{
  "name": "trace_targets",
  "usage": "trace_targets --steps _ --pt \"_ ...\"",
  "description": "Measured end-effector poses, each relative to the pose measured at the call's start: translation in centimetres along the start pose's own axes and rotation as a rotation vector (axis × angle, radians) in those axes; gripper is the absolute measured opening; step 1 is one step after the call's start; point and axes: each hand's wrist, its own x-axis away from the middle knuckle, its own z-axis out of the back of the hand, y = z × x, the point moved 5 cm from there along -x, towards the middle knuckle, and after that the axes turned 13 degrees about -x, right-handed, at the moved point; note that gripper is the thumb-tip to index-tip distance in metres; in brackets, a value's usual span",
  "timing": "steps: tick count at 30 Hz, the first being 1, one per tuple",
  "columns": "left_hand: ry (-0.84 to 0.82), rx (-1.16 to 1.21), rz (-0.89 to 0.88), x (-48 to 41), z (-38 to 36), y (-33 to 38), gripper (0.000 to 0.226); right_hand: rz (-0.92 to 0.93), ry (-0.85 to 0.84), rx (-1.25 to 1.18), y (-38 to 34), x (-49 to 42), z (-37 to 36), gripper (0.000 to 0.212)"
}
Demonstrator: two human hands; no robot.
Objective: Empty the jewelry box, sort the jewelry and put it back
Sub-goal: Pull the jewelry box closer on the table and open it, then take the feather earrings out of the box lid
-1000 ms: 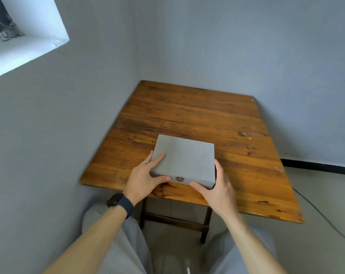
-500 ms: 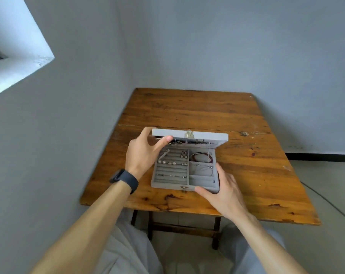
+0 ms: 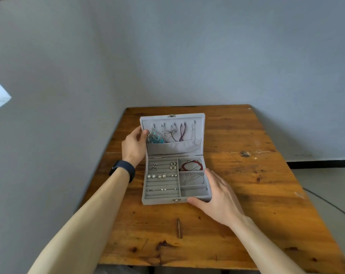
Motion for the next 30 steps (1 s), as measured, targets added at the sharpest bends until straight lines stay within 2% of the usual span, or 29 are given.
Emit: trace_targets --steps 8,14,23,26,30 --pt "0.006 0.107 0.021 -4.0 -2.2 -0.6 0.040 0.028 0.051 0.070 -0.1 -2.5 -1.2 0.118" --pt "-0.009 0.203 0.042 -4.4 -3.0 -1.2 0.044 0.008 0.027 0.072 0.4 -2.9 -1.4 0.116" --pt "-0.176 0.328 0.177 -3.8 -3.6 -1.8 0.048 -0.040 0.023 0.049 0.1 -2.6 -1.4 0.115" --pt "-0.208 0.282 0.166 -2.4 -3.3 -1.5 0.049 -0.050 -0.006 0.029 -0.2 -2.5 -1.1 0.117" --pt "-0.204 0.057 0.102 2.2 -3.5 -2.1 0.053 -0.066 -0.042 -0.078 -1.5 -2.8 -0.7 0.111"
